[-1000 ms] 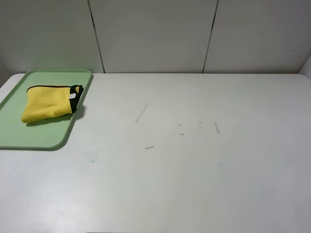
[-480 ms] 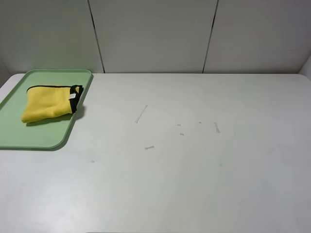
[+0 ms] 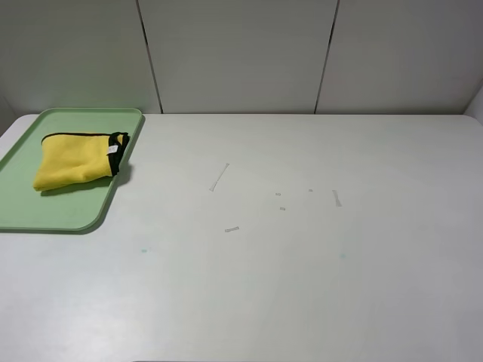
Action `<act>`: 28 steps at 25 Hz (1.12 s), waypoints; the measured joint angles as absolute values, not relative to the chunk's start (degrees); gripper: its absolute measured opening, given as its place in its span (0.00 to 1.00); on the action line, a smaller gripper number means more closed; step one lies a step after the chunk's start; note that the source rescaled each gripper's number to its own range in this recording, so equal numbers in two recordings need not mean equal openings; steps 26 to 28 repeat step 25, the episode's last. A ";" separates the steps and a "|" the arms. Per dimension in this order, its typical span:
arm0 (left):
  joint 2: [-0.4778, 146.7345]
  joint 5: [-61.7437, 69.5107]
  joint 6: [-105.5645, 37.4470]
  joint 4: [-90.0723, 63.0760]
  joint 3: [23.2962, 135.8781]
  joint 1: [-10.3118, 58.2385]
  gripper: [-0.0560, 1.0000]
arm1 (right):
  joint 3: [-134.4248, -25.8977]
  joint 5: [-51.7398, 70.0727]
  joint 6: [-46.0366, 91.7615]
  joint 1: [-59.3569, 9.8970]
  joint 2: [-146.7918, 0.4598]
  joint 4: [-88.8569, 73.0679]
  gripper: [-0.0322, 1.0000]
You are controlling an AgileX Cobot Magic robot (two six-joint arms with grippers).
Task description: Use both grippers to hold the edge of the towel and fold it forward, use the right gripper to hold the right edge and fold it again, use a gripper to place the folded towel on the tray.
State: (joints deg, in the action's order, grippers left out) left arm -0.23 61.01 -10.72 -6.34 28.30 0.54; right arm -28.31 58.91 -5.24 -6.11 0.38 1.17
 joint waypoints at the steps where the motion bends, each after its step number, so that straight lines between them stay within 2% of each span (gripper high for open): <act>1: -0.29 61.01 -10.91 -6.34 28.30 0.54 1.00 | -28.31 58.91 -5.24 -6.11 0.38 1.17 1.00; 28: -0.40 61.01 -11.21 -6.40 28.30 0.54 1.00 | -28.31 58.91 -5.24 -6.11 0.38 1.17 1.00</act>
